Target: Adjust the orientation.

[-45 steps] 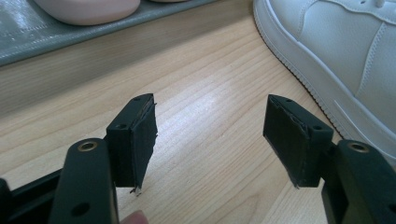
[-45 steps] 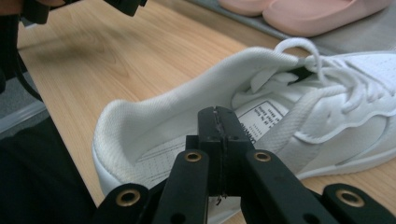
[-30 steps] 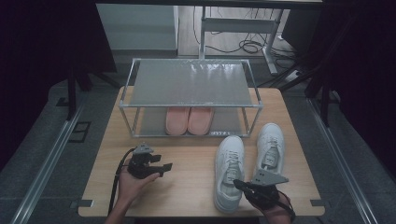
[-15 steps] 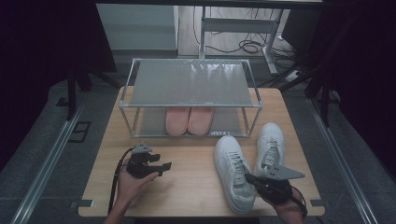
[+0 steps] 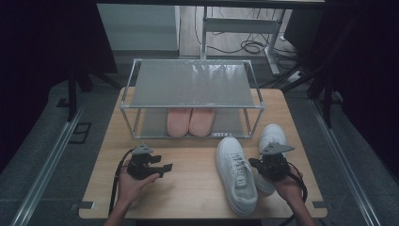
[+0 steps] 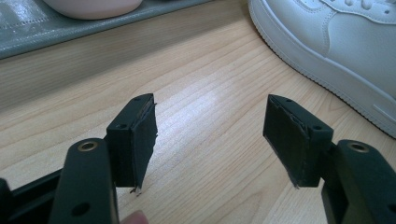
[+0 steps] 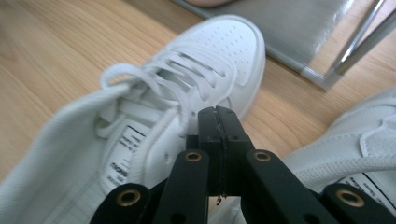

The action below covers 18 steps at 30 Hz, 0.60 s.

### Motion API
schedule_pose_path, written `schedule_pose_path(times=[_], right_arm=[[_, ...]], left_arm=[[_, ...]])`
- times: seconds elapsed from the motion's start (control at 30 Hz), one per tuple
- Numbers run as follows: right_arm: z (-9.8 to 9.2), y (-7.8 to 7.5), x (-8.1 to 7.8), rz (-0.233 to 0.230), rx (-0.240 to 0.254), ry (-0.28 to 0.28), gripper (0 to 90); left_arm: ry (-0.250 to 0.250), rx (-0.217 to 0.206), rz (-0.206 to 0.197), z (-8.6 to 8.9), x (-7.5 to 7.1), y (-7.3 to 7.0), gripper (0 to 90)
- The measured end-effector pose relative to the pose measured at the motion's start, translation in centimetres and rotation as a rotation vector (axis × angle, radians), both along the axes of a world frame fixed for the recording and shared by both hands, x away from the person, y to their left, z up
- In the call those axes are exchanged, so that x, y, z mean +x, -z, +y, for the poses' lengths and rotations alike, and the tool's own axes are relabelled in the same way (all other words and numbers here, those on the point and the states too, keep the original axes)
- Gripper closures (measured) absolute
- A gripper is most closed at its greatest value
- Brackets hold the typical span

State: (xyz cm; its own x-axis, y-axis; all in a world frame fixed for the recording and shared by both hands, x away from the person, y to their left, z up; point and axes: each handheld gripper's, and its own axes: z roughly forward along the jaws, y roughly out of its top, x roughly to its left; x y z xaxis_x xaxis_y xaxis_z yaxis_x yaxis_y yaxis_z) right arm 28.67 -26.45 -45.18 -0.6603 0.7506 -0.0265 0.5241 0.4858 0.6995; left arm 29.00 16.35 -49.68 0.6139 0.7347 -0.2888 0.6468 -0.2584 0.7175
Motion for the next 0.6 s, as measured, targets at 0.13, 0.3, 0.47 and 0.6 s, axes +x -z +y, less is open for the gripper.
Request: schedule_pose_path(times=[0.13, 0.3, 0.47, 0.6], right_arm=[[0.6, 0.1, 0.3, 0.018, -0.066, 0.003, 90.0], [1.6, -0.1, 0.7, 0.024, -0.121, -0.019, 90.0], [2.1, -0.2, 0.7, 0.023, -0.158, -0.034, 90.0], [2.8, -0.2, 0.9, 0.022, -0.185, -0.055, 90.0]], left_arm=[[0.007, -0.003, -0.001, -0.2, 0.0, 0.0, 35.2], [0.009, -0.003, -0.003, -0.2, -0.1, -0.1, 35.2], [0.008, -0.005, -0.003, -0.2, -0.1, 0.0, 35.2], [0.012, -0.004, 0.0, -0.3, -0.1, -0.1, 35.2]])
